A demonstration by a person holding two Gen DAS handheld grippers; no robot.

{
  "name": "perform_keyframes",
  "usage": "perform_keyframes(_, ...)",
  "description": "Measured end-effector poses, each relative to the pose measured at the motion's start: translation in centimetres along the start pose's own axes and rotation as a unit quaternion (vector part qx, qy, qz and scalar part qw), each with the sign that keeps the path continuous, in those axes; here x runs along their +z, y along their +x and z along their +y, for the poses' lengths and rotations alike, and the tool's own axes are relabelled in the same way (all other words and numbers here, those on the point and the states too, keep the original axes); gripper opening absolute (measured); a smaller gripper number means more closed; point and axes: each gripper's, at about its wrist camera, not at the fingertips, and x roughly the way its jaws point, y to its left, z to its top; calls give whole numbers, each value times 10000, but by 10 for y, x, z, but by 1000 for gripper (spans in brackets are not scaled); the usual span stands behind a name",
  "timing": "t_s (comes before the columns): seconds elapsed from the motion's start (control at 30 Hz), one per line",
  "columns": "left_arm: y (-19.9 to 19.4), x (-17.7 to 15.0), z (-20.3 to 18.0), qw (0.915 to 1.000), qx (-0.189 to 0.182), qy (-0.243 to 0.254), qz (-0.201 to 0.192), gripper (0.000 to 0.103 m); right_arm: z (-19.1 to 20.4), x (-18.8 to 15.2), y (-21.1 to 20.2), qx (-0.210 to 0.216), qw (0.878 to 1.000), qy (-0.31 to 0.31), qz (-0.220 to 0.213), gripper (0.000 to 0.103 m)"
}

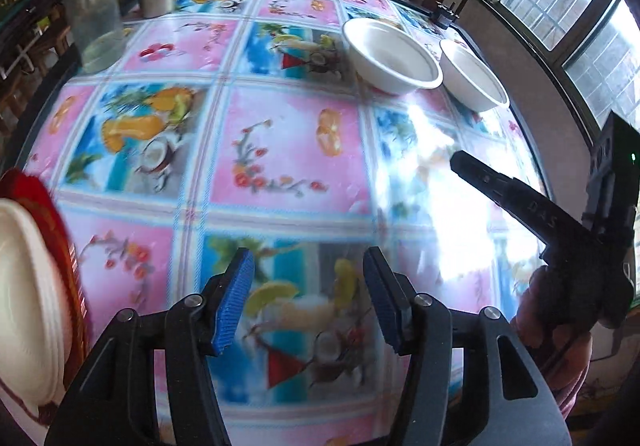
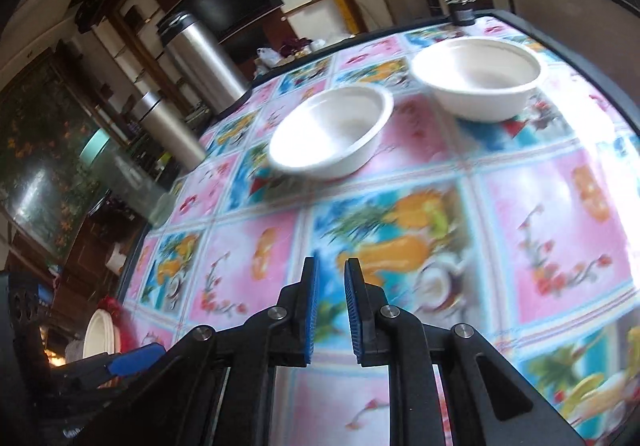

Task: Organize plates and bowls
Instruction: 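Close the right gripper on a white bowl rim while the left grasps another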

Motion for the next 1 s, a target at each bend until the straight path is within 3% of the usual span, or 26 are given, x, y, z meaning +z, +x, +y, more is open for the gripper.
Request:
perform_keyframes(0.27, -7, 70, -32, 9997, -175, 18, -175, 55, -51, 62, -18, -438, 9974, 379, -424, 17)
perform_keyframes(0.37, -9, 98, -46, 9994, -123, 115, -307, 55, -69, 82, -22, -232, 9961, 727, -453, 17)
perform_keyframes(0.63, 31, 158, -24, 9988, 315, -279, -250, 55, -60, 114, 31, 238, 9933, 1101, 243, 21)
perform_keyframes(0.87, 68, 182, -12, 9984, 263, -491, 63, 55, -53, 129, 80, -134, 9912, 1179, 585, 21)
perform_keyframes(1.0, 85, 187, -13, 9982, 79, -537, 244, 55, -56, 127, 92, 89, 9901, 1238, 651, 21)
